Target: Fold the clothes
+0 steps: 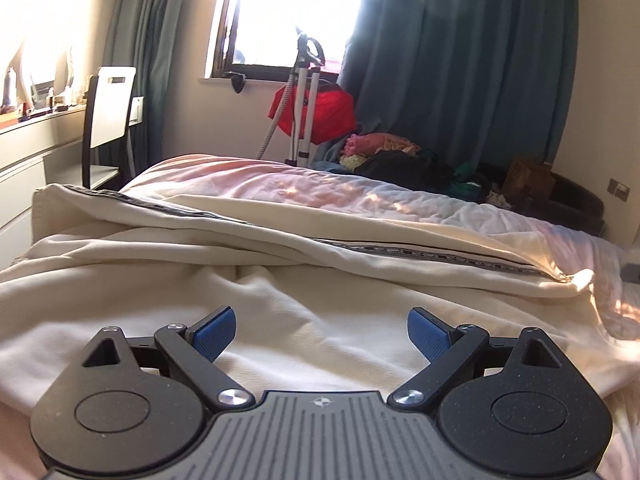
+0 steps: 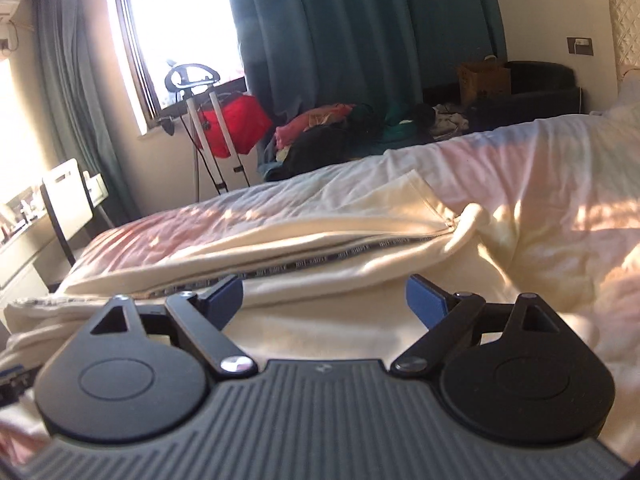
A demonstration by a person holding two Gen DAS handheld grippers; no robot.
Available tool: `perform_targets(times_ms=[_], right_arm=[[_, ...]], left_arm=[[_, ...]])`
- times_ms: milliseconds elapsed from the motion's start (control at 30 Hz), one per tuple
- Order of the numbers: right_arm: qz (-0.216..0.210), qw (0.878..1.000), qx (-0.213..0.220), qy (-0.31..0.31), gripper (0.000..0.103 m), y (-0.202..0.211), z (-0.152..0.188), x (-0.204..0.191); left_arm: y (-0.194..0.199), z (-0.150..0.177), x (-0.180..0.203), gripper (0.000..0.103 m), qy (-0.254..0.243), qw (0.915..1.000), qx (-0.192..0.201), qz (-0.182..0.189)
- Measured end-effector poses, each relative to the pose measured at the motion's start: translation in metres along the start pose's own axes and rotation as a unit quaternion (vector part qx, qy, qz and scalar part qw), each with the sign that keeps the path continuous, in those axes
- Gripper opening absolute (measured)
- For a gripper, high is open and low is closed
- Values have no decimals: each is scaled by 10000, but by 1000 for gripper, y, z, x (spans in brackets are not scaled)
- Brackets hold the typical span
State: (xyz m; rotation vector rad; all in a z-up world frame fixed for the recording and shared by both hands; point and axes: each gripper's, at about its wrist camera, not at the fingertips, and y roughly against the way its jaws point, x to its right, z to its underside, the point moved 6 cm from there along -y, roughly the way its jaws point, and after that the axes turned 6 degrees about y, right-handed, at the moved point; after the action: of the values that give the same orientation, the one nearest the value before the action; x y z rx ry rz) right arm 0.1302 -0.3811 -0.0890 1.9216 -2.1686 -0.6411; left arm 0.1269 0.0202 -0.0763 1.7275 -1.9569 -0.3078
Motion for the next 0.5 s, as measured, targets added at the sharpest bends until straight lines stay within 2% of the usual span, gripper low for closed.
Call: perform_targets(times_ms=[133,333,433,500], right_arm=[[277,9994,64,212,90,10,1,3],[590,9981,-150,-71,90,2,7,24],[821,9950,-404,-406,90,-1,14,41],[992,9914,-540,-663,90,-2,19,55]], left_arm=[[6,-11,-21,94,335,9991,-147,-197],[28,-18,-76,95,638,9946,-317,-752],[46,-23,-119,95,1099,9867,-383,-1137],[58,-27,-149,96,1614,9758,-451,-1401]])
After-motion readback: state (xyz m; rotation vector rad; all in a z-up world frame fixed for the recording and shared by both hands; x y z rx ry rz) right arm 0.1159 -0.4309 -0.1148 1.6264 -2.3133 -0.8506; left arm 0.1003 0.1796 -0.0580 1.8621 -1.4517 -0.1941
